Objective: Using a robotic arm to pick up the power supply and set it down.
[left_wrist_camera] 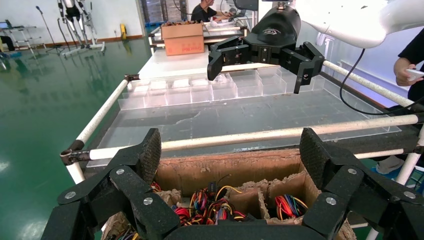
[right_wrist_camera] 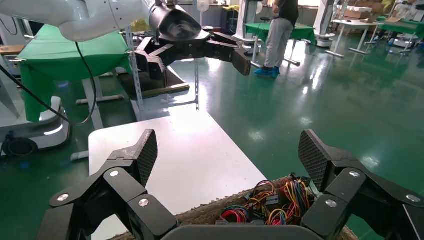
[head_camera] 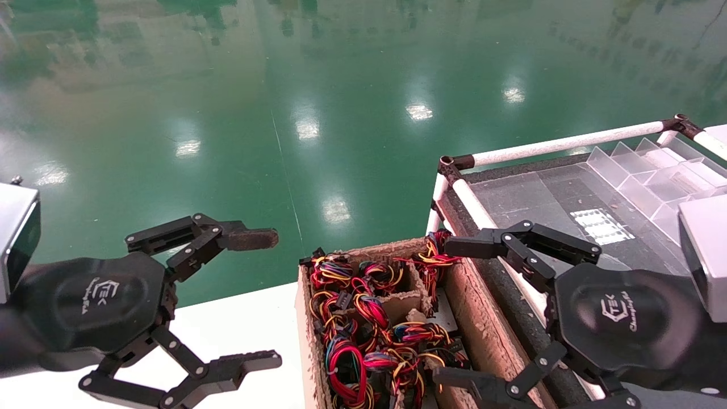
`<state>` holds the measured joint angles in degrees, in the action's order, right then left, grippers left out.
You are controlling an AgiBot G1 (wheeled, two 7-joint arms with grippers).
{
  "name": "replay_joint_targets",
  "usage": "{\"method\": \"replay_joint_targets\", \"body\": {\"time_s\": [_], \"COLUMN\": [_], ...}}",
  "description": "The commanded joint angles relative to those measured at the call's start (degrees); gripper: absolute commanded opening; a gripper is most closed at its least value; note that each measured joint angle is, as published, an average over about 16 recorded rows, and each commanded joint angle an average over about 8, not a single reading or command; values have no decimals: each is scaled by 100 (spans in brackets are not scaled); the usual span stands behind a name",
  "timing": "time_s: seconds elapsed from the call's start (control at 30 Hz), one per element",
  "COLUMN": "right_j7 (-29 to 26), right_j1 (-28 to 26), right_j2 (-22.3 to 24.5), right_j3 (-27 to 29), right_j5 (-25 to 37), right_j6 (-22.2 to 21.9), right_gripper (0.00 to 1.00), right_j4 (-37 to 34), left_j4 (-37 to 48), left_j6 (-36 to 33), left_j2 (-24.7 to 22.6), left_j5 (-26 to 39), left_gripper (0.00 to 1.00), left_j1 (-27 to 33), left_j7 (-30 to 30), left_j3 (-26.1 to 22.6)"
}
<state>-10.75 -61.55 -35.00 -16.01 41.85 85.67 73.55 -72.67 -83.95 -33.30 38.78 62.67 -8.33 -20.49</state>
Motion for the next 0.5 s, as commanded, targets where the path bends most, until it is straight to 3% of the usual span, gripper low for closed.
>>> {"method": "replay_joint_targets", "body": {"time_s": [0.03, 0.37, 0.4, 0.5], "right_j7": [0, 0, 0, 0], "right_j1": [0, 0, 0, 0], "right_j2": [0, 0, 0, 0], "right_j3": [0, 0, 0, 0], "right_j5": [0, 0, 0, 0], "right_j6": [0, 0, 0, 0], "right_gripper": [100, 100, 100, 100], "right_j4": [0, 0, 0, 0], "left_j4": [0, 0, 0, 0], "left_j6": [0, 0, 0, 0], "left_j2": [0, 0, 0, 0], "left_j5": [0, 0, 0, 0], "left_gripper": [100, 100, 95, 59], "left_j1": [0, 0, 0, 0], "left_j7": [0, 0, 0, 0], "left_j3": [0, 0, 0, 0]}}
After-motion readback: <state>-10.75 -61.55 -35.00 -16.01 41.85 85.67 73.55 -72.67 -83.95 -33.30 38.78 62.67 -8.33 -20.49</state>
